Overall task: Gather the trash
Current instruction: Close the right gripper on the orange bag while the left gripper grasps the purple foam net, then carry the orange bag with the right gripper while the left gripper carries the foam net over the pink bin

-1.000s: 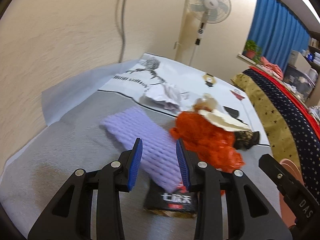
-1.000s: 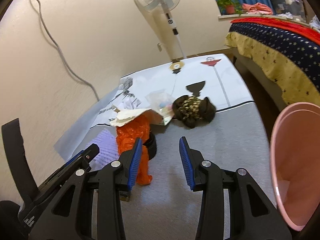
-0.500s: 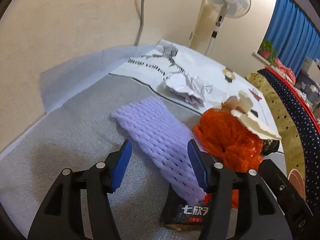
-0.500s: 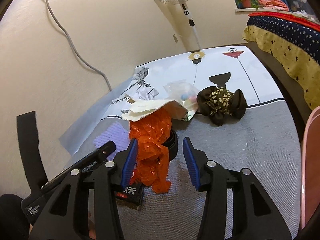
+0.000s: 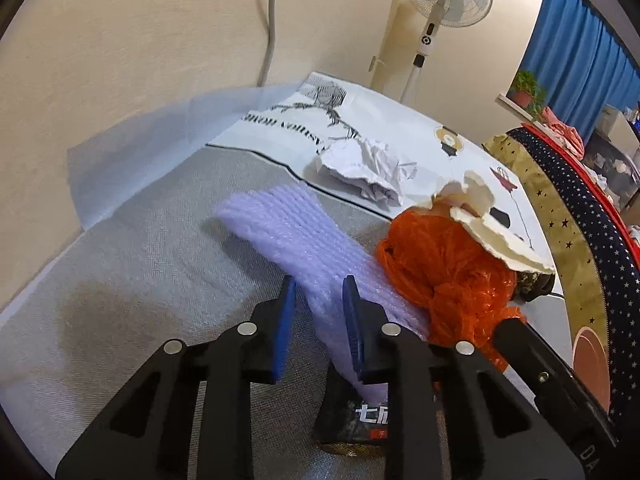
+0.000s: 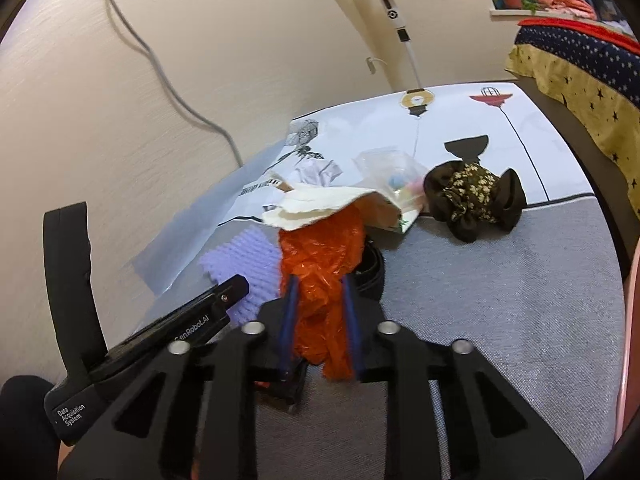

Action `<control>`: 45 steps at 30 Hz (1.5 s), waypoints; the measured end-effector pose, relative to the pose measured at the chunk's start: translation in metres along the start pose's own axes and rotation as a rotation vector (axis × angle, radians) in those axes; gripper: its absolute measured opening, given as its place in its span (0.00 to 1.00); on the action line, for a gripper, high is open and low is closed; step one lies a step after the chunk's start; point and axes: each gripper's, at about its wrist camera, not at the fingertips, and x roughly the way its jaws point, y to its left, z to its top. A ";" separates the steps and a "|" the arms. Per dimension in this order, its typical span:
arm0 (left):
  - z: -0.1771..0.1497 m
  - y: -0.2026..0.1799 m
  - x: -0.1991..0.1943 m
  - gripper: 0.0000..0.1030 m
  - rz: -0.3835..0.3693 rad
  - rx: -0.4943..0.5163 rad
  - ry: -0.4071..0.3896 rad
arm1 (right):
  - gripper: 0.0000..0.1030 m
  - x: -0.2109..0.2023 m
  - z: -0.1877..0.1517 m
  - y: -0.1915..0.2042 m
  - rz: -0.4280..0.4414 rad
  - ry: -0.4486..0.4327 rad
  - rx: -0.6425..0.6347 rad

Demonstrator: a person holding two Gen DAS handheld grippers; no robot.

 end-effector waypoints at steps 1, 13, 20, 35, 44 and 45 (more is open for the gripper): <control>0.001 0.000 -0.002 0.15 -0.003 0.002 -0.007 | 0.16 -0.002 0.000 0.002 -0.005 -0.002 -0.005; 0.009 -0.011 -0.048 0.11 -0.062 0.045 -0.101 | 0.10 -0.055 0.009 0.019 -0.039 -0.076 -0.053; 0.006 -0.015 -0.076 0.11 -0.096 0.069 -0.134 | 0.09 -0.091 0.010 0.020 -0.084 -0.121 -0.067; -0.009 -0.036 -0.123 0.11 -0.171 0.180 -0.173 | 0.09 -0.166 0.007 0.020 -0.173 -0.222 -0.073; -0.015 -0.050 -0.134 0.11 -0.209 0.230 -0.173 | 0.09 -0.192 0.005 0.009 -0.228 -0.254 -0.052; -0.016 -0.053 -0.135 0.11 -0.214 0.240 -0.174 | 0.09 -0.194 0.005 0.007 -0.235 -0.256 -0.048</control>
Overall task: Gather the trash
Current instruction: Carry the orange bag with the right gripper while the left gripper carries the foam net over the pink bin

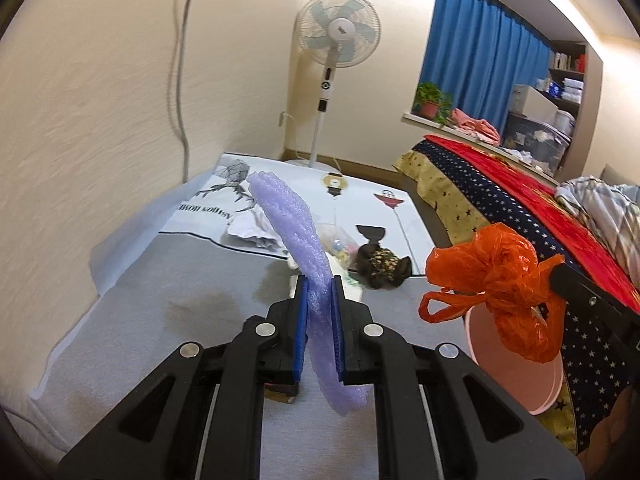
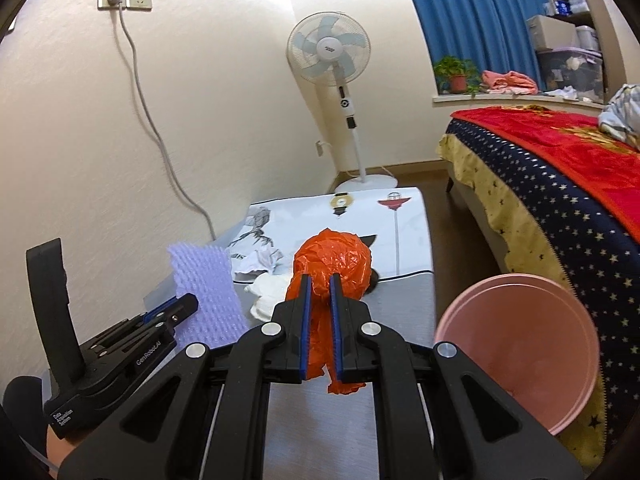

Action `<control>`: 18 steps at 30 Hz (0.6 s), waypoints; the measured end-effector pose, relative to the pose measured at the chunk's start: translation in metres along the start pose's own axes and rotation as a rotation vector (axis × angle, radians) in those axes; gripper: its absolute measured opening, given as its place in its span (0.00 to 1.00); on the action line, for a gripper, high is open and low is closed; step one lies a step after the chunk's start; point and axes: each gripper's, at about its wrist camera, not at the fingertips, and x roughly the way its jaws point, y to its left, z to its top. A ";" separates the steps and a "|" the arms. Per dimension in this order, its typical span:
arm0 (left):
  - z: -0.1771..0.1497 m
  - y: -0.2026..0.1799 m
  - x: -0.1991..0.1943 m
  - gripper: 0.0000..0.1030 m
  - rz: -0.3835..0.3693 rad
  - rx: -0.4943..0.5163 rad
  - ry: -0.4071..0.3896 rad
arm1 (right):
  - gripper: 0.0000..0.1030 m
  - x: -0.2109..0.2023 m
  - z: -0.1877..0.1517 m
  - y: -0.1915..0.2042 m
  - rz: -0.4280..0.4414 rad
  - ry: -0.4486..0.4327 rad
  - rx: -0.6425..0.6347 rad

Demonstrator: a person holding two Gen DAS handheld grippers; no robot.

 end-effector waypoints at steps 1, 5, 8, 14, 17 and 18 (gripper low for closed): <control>0.000 -0.002 0.000 0.11 -0.004 0.008 -0.001 | 0.09 -0.002 0.001 -0.002 -0.008 -0.003 0.004; -0.001 -0.009 -0.001 0.11 -0.019 0.023 0.000 | 0.09 -0.010 0.004 -0.011 -0.034 -0.020 0.025; -0.001 -0.012 -0.001 0.11 -0.030 0.023 0.000 | 0.09 -0.016 0.005 -0.017 -0.052 -0.030 0.032; -0.004 -0.020 -0.001 0.11 -0.050 0.035 0.003 | 0.09 -0.022 0.004 -0.026 -0.098 -0.041 0.049; -0.005 -0.022 -0.001 0.11 -0.055 0.038 0.001 | 0.09 -0.025 0.004 -0.030 -0.119 -0.047 0.055; -0.004 -0.023 0.000 0.11 -0.057 0.037 0.001 | 0.09 -0.025 0.004 -0.031 -0.124 -0.049 0.056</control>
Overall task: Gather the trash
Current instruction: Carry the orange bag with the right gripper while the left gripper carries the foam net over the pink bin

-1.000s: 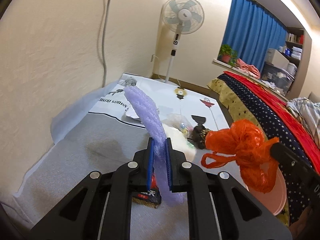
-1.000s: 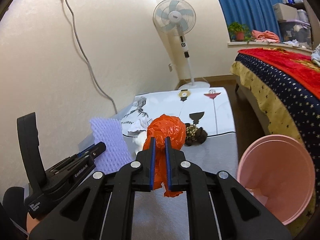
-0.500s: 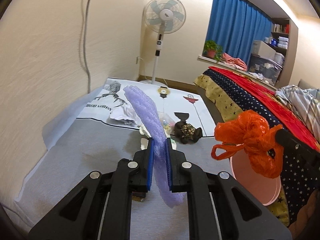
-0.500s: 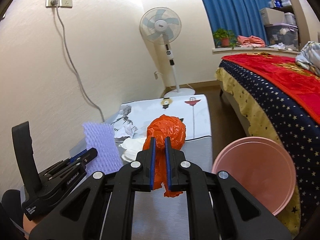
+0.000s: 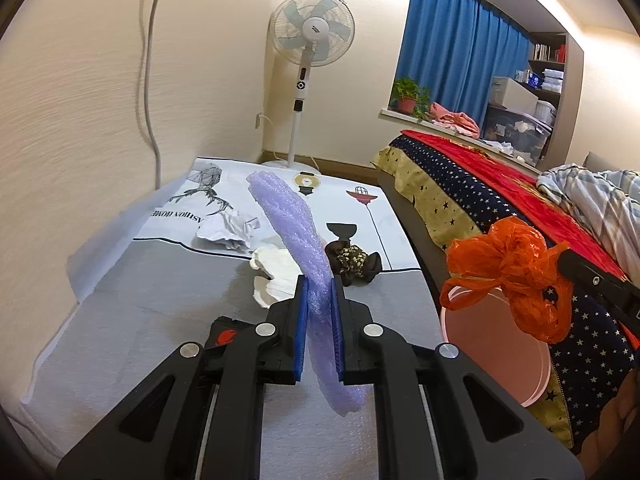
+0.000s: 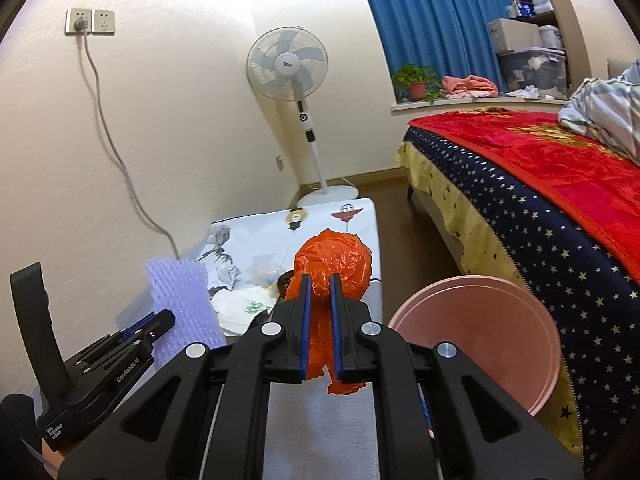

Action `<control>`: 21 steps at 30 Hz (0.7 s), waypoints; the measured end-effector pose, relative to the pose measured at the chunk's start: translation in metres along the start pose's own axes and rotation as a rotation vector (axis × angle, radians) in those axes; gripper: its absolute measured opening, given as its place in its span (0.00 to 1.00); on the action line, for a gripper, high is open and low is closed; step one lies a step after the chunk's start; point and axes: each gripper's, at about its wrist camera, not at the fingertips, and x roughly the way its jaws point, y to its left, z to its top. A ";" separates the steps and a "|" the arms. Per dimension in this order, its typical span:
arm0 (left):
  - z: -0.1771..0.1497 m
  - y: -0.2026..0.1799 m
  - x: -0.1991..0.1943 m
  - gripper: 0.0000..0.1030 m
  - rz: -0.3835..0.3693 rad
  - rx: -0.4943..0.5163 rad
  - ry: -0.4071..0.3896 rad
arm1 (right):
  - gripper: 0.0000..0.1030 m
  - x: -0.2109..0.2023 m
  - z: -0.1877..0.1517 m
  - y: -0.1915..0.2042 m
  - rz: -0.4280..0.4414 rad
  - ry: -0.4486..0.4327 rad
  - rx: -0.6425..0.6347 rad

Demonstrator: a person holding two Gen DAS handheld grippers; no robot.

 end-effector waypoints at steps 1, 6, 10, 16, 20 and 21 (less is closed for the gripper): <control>0.000 -0.001 0.001 0.11 -0.003 0.000 0.000 | 0.09 -0.001 0.001 -0.002 -0.008 -0.002 0.002; 0.000 -0.008 0.005 0.11 -0.020 0.010 0.004 | 0.09 -0.001 0.002 -0.012 -0.044 -0.008 0.017; -0.001 -0.014 0.008 0.11 -0.028 0.018 0.004 | 0.09 0.001 0.000 -0.020 -0.077 -0.009 0.025; -0.002 -0.020 0.014 0.11 -0.041 0.020 0.014 | 0.09 0.003 -0.001 -0.030 -0.106 -0.009 0.034; -0.002 -0.027 0.019 0.11 -0.051 0.027 0.020 | 0.09 0.004 -0.001 -0.035 -0.123 -0.006 0.039; -0.002 -0.028 0.020 0.11 -0.053 0.029 0.020 | 0.09 0.004 -0.001 -0.036 -0.127 -0.006 0.040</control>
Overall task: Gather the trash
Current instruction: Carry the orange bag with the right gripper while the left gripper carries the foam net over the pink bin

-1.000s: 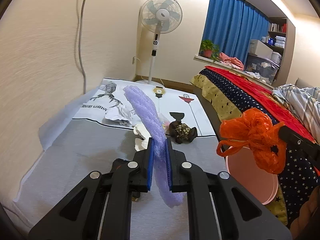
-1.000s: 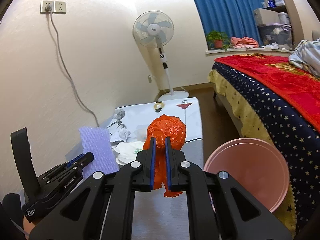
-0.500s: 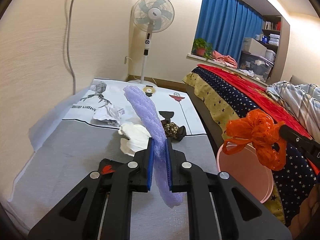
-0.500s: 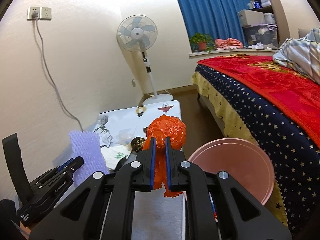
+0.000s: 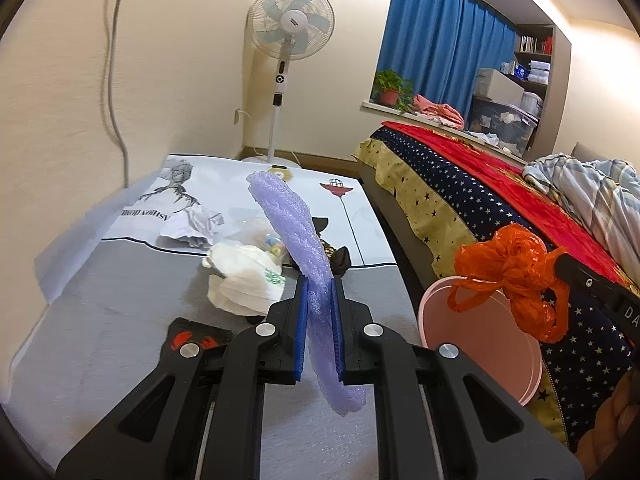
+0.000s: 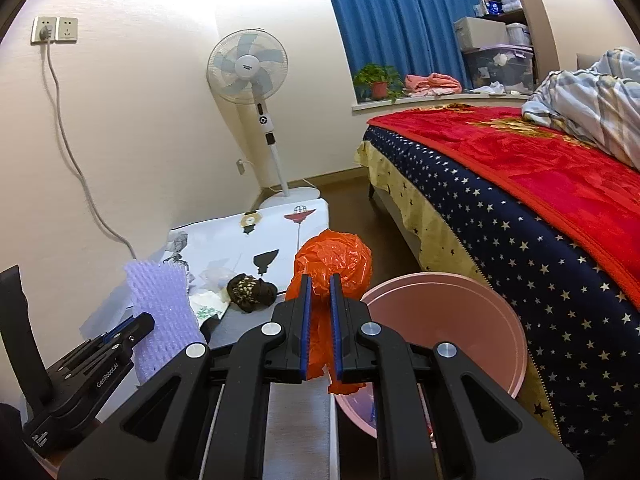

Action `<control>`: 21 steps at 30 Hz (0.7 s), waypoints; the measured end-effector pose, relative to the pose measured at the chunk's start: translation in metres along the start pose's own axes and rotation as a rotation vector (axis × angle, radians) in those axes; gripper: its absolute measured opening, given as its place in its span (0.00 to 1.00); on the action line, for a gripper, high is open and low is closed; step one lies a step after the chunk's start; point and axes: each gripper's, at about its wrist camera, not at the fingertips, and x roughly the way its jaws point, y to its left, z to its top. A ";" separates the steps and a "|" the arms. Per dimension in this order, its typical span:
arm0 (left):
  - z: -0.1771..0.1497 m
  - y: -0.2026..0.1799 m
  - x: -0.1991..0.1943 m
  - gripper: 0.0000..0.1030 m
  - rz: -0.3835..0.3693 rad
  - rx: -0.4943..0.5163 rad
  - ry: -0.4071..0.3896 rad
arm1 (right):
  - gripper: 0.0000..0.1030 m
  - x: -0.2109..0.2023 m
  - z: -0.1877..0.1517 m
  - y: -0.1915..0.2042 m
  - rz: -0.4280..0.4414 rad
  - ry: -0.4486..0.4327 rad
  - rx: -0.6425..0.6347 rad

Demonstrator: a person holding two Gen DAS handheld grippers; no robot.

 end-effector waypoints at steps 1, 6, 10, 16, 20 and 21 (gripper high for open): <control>0.000 -0.001 0.001 0.11 -0.003 0.002 0.001 | 0.09 0.000 0.000 -0.001 -0.005 0.000 0.001; 0.000 -0.009 0.007 0.11 -0.015 0.011 0.007 | 0.09 0.003 0.001 -0.007 -0.027 -0.001 0.006; 0.000 -0.015 0.013 0.11 -0.026 0.020 0.010 | 0.09 0.005 0.001 -0.010 -0.044 -0.003 0.006; 0.000 -0.027 0.021 0.11 -0.045 0.042 0.012 | 0.09 0.008 0.002 -0.017 -0.071 -0.006 0.010; 0.001 -0.030 0.025 0.11 -0.053 0.051 0.012 | 0.09 0.010 0.006 -0.027 -0.095 -0.011 0.020; 0.001 -0.031 0.026 0.11 -0.054 0.052 0.013 | 0.09 0.011 0.006 -0.029 -0.102 -0.013 0.022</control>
